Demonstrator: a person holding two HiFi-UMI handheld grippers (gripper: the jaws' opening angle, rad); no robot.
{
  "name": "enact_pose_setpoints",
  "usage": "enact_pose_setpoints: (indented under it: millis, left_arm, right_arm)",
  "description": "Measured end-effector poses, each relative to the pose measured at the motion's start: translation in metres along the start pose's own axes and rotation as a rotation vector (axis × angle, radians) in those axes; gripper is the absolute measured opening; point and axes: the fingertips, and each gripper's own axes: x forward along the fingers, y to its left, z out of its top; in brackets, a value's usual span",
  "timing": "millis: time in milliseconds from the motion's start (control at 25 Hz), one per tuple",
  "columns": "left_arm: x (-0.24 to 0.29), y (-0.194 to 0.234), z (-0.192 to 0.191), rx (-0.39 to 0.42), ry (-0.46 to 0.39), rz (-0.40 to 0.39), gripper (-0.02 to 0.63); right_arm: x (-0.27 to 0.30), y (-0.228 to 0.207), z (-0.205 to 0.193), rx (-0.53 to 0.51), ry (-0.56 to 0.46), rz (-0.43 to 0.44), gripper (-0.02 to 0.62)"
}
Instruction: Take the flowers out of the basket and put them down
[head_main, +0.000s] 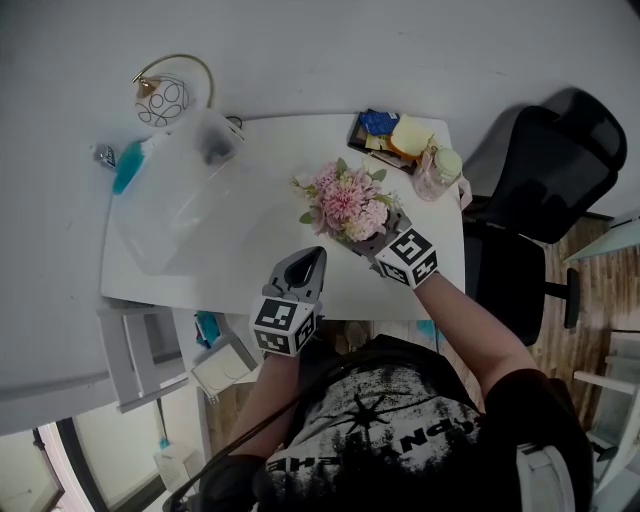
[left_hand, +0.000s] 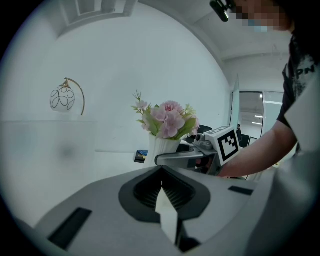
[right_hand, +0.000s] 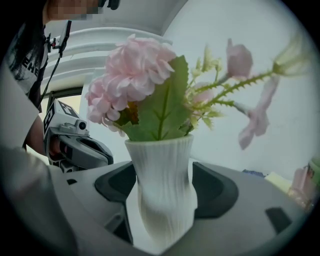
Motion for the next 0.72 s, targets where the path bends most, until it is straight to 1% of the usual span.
enact_pose_setpoints:
  millis: [480,600,720]
  left_arm:
    - [0.0,-0.011,-0.002,-0.007,-0.007,-0.018,0.014]
    - [-0.001,-0.017,-0.003,-0.009,-0.011,-0.025,0.015]
    - [-0.001,-0.022,-0.005,-0.006,0.01,-0.028,0.014]
  right_arm:
    - [-0.03,-0.005,-0.014,0.039,0.012,-0.055,0.337]
    - [-0.044,0.0,-0.015,0.021,0.018,-0.058,0.336]
    - [-0.058,0.008,-0.012,0.03,0.004,-0.053,0.327]
